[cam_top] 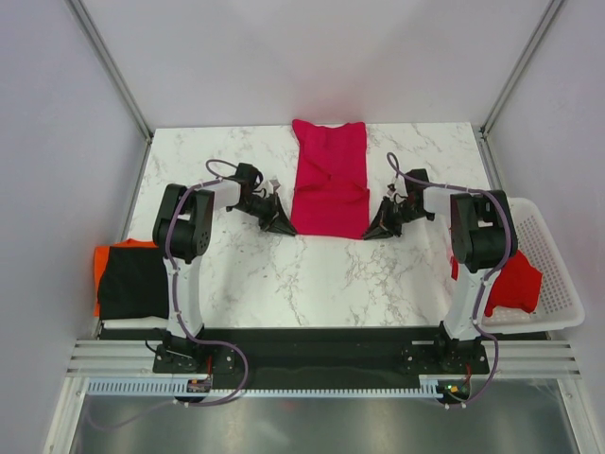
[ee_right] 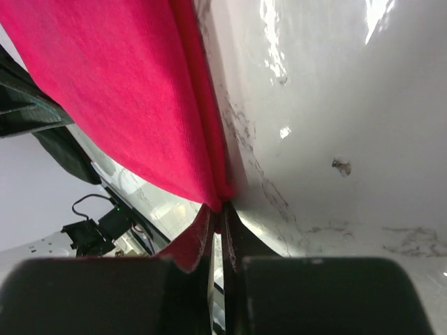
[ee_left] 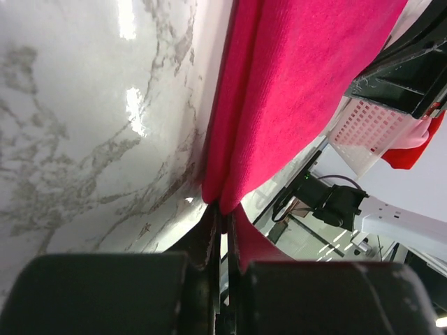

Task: Fold and stack the t-shirts
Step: Fold the tshirt

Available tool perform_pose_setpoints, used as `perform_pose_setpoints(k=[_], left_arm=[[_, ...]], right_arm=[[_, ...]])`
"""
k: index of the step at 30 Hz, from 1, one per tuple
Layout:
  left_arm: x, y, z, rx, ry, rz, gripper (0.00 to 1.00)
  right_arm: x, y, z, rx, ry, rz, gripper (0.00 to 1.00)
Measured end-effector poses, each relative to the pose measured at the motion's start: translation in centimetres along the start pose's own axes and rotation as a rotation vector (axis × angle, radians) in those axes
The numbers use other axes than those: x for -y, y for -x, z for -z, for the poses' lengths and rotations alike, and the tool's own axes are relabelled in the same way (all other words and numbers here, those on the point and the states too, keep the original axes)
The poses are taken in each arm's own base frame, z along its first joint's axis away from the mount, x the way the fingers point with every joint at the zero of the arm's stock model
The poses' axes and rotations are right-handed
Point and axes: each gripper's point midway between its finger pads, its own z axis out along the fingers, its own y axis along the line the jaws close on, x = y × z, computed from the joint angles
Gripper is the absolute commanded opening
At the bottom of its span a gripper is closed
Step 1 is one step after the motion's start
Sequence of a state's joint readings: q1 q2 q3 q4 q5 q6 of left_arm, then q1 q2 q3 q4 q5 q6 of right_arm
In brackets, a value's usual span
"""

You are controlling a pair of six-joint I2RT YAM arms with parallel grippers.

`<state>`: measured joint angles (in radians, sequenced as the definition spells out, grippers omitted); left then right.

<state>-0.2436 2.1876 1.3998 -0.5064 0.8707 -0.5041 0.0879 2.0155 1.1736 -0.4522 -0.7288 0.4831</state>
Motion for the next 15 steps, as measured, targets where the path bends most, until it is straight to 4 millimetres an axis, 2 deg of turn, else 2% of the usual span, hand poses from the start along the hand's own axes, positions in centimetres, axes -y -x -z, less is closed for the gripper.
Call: perform_pose_setpoints(k=[3,7,10,15], left_arm=[[0.1,0.1,0.0,0.003,-0.005,-0.005,0.02],[0.8,-0.3,0.7,0.014,-0.015,-0.019,0.02],[3.1,-0.8,2.5,0.042,-0.049,-0.063,0.02],[8.8,-1.8,6.8,0.129,-0.13,-0.194,0.02]], right_arm=[[-0.1,0.5,0.0,0.013,-0.006,0.01,0.0],[-0.7,1.1,0.5,0.03,0.0,0.036,0.0],[-2.2,1.2,1.7,0.048,0.019,0.075,0.0],[-6.2,0.7,5.7,0.114,0.078,0.178,0.0]])
